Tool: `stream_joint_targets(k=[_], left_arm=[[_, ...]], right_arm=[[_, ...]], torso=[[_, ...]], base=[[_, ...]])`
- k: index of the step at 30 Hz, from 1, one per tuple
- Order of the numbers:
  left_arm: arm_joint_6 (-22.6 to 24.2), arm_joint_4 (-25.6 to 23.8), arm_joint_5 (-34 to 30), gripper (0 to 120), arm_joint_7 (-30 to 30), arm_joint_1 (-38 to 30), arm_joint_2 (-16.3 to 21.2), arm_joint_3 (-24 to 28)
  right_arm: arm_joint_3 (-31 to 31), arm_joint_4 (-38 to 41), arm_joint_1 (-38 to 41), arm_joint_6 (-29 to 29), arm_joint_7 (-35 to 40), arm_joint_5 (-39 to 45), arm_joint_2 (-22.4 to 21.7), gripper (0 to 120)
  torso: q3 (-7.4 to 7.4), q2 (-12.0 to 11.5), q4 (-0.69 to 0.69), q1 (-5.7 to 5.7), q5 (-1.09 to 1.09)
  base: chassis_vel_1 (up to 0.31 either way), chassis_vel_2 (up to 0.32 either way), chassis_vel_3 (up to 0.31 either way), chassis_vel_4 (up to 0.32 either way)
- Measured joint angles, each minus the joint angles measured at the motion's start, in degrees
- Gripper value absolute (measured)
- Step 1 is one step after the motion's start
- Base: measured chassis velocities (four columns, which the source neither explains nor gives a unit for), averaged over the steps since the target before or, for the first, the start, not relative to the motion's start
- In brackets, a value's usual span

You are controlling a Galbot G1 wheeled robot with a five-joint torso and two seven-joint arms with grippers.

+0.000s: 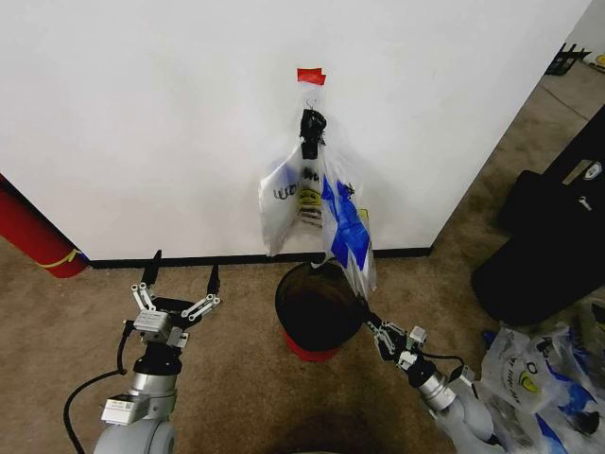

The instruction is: Pick up the garbage bag from the wall and place it over the trash bin.

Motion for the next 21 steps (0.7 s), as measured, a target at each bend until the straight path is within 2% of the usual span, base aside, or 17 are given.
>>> stream_joint_targets(k=[8,14,16,21], left_arm=[[0.2,1.2,0.0,100,0.0,-1.0,-0.1,0.3],[0.2,1.9,0.0,100,0.0,-1.5,-0.1,0.3],[0.2,2.1,0.0,100,0.0,-1.7,-0.1,0.3],[0.2,2.8,-0.2,100,0.0,-2.1,-0.2,0.3]], right_arm=[[-1.4,1.5,0.7,2.7,3.2,5.4,0.3,0],[-2.1,6.5,0.6,4.5,6.6,9.6,0.2,1],[-1.4,7.9,0.6,4.3,6.1,10.1,-0.3,5],[2.4,8.9,1.3,0.8,-3.1,9.5,-2.6,22]], torso=[[0.00,0.0,0.00,0.00,0.00],[0.00,0.0,0.01,0.00,0.00],[0.00,0.0,0.01,0.00,0.00],[0.00,0.0,0.00,0.00,0.00]], base=[[0.000,0.000,0.000,0.000],[0.000,0.000,0.000,0.000],[0.000,0.000,0.000,0.000],[0.000,0.000,0.000,0.000]])
